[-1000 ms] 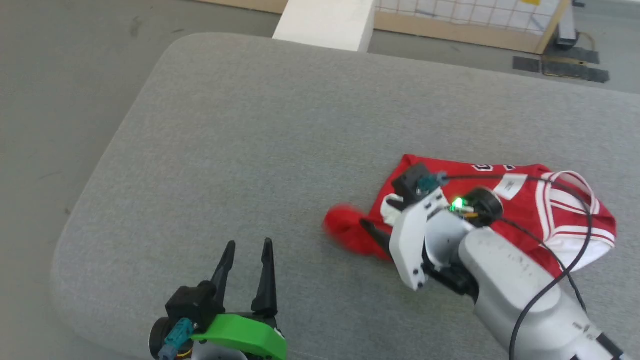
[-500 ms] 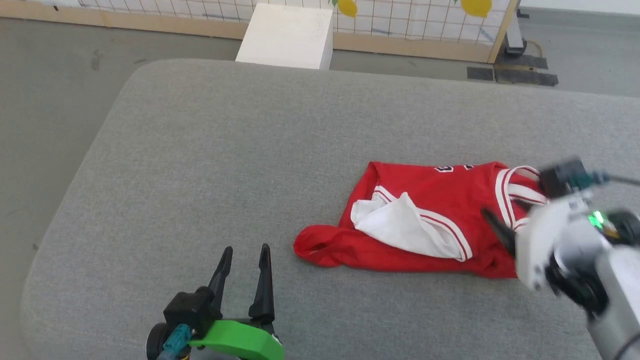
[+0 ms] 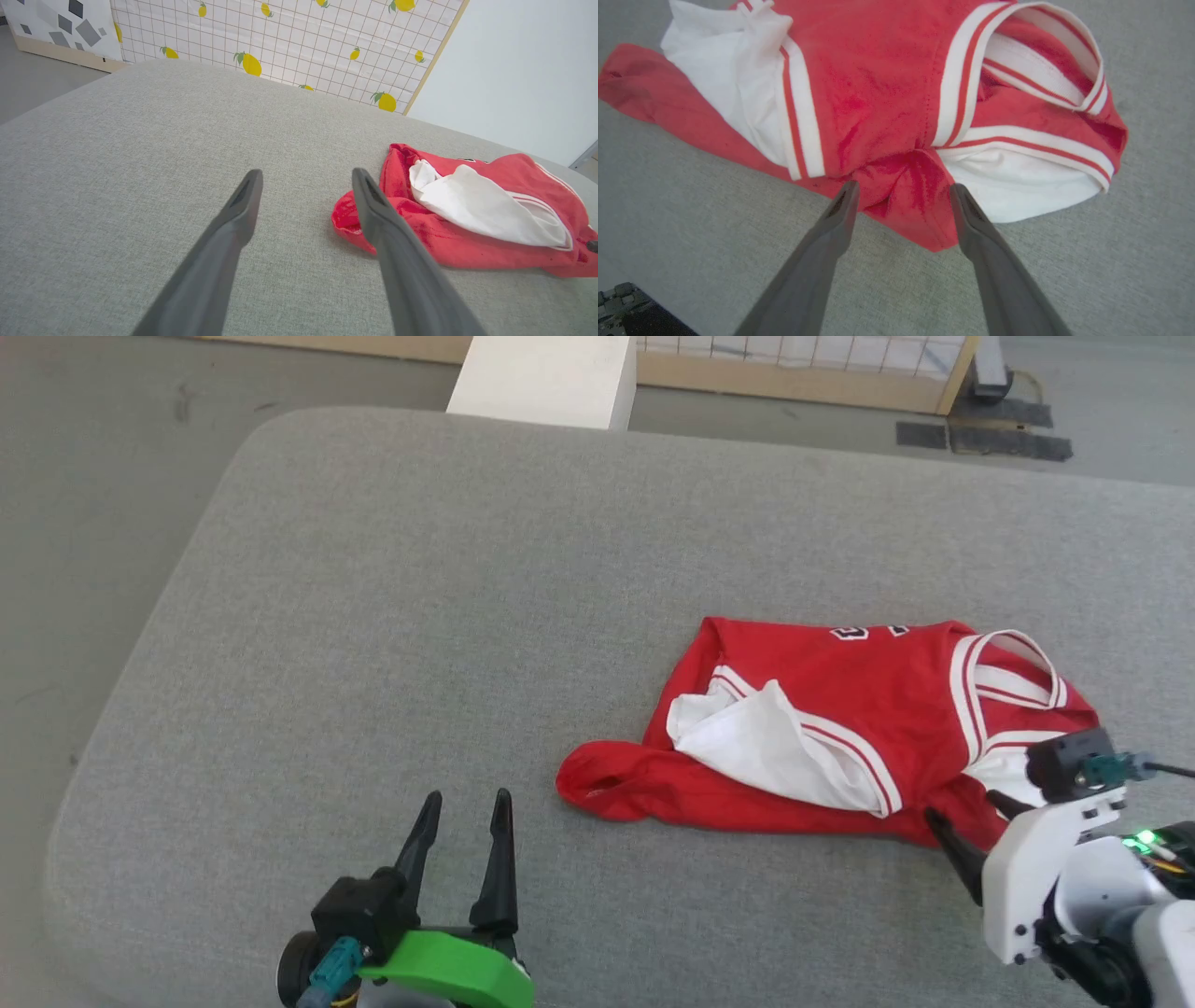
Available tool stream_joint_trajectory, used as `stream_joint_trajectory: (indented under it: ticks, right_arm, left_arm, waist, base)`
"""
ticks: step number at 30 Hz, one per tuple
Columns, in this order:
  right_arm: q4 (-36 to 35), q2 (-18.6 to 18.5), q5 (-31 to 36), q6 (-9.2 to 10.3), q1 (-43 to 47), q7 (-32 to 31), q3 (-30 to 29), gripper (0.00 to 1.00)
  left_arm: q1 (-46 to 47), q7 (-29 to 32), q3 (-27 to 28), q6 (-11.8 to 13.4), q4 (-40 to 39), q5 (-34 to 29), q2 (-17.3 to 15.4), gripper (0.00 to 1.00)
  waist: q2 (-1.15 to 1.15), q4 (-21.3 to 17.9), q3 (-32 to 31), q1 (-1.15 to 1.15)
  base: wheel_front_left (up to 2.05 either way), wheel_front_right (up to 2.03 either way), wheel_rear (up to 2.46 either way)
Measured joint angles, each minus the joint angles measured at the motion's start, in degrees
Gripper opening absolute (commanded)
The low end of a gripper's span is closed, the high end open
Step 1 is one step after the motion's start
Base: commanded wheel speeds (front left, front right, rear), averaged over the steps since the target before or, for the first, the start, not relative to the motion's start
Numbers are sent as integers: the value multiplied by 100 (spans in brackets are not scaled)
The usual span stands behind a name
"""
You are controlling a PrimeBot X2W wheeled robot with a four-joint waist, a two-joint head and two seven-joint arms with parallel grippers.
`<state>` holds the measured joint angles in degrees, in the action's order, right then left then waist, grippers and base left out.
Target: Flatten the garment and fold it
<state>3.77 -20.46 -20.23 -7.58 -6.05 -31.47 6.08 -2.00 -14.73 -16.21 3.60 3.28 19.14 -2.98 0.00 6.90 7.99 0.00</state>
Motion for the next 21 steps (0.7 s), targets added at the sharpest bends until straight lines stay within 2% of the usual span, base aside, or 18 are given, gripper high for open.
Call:
stream_joint_trajectory:
  ticks: [7,8,9,10,11,17,21]
  right_arm:
    - [860,116,361,0,-525,464,288,100]
    - [1000,133,371,0,-626,503,308,94]
    - [1103,140,385,0,-702,530,327,39]
    - [1195,147,399,0,-782,566,352,13]
    - [1259,157,401,0,-853,597,378,0]
    - [1191,52,312,0,-1161,770,509,0]
    - [698,-145,148,0,-1359,823,296,0]
  left_arm:
    - [140,0,45,0,-12,-23,0,100]
    - [156,0,42,0,-10,-30,0,100]
    - [167,0,40,-1,-5,-38,0,100]
    - [182,0,38,-1,-1,-40,0,100]
    - [201,0,44,0,0,-40,0,100]
    - [240,0,82,0,-3,-37,0,100]
    - [237,0,109,1,3,-25,0,100]
  waist:
    - [0,47,255,0]
    - [0,42,294,0]
    - [0,36,324,0]
    - [0,26,354,0]
    - [0,8,375,0]
    - [0,-180,388,0]
    - [0,-322,298,0]
  base:
    - [0,0,0]
    - [0,0,0]
    - [0,0,0]
    - [0,0,0]
    - [0,0,0]
    - [0,0,0]
    - [0,0,0]
